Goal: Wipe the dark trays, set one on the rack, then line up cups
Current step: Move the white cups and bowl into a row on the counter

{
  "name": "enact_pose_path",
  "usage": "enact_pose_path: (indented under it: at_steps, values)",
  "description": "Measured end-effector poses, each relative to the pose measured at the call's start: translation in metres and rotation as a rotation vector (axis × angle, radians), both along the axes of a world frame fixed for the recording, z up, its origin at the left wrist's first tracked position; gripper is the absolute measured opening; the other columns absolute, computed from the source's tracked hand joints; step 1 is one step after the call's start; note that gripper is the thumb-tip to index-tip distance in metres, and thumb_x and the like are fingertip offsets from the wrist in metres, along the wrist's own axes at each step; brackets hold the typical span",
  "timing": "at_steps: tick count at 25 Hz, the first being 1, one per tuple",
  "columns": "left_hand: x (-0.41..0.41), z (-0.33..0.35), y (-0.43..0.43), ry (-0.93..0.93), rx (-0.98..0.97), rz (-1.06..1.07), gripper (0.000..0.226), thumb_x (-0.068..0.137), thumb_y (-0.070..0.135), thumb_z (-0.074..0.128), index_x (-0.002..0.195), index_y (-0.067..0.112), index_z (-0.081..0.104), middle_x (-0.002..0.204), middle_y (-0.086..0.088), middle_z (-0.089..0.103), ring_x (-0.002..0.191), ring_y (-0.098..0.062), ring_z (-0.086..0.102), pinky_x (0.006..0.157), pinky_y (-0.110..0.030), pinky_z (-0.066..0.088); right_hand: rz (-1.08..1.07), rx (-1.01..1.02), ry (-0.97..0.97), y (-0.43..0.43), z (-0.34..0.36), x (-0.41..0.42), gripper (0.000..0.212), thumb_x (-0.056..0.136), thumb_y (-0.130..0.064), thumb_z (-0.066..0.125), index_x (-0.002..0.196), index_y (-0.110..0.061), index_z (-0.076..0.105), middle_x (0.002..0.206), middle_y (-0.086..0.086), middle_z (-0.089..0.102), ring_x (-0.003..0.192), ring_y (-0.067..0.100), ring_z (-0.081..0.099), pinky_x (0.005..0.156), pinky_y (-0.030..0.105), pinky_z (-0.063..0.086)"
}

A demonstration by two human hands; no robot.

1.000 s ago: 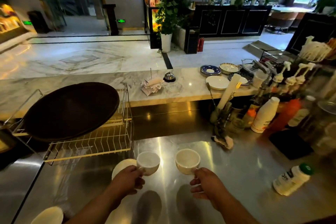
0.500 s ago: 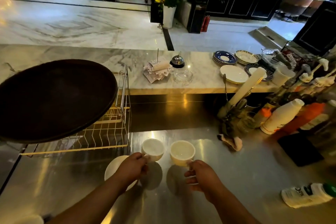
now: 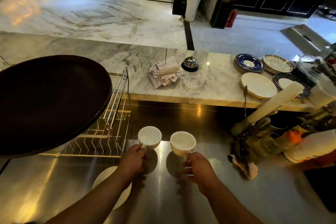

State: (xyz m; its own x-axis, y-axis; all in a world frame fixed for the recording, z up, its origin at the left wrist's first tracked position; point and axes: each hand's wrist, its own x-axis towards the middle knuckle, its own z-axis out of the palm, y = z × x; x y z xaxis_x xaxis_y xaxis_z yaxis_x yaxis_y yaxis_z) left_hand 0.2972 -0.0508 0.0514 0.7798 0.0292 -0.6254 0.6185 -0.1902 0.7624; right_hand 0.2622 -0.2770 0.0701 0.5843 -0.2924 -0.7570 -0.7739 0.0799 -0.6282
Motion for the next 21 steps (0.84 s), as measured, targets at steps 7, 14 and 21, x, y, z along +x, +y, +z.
enact_pose_path:
  at_steps: [7, 14, 21]
  values:
    - [0.057, -0.025, -0.019, 0.004, 0.035, 0.086, 0.027, 0.106, 0.04, 0.04, 0.102, 0.025, 0.062, 0.099, -0.017, 0.067, 0.084, -0.036, 0.066, 0.07, -0.045, 0.056, -0.033, 0.036, -0.088, 0.006, -0.044, 0.072, 0.027, 0.102, -0.034, 0.051, 0.097, -0.012, 0.066, 0.082, 0.017, 0.071, 0.065, 0.03, 0.069, 0.057, 0.04, 0.062]
    - [0.084, -0.054, -0.018, 0.024, 0.054, 0.188, 0.034, 0.104, 0.048, 0.038, 0.105, 0.024, 0.063, 0.097, -0.018, 0.071, 0.085, -0.041, 0.07, 0.065, -0.045, 0.057, -0.035, 0.094, -0.064, 0.03, -0.079, 0.102, 0.027, 0.1, -0.045, 0.052, 0.094, -0.023, 0.067, 0.082, 0.021, 0.073, 0.065, 0.04, 0.072, 0.058, 0.066, 0.06]
    - [0.088, -0.064, -0.018, 0.004, 0.059, 0.262, 0.028, 0.106, 0.043, 0.041, 0.111, 0.03, 0.065, 0.101, -0.007, 0.073, 0.089, -0.029, 0.072, 0.065, -0.039, 0.055, -0.023, 0.085, -0.138, 0.045, -0.094, 0.115, 0.026, 0.103, -0.039, 0.05, 0.107, -0.018, 0.065, 0.096, 0.021, 0.072, 0.066, 0.033, 0.066, 0.061, 0.047, 0.059]
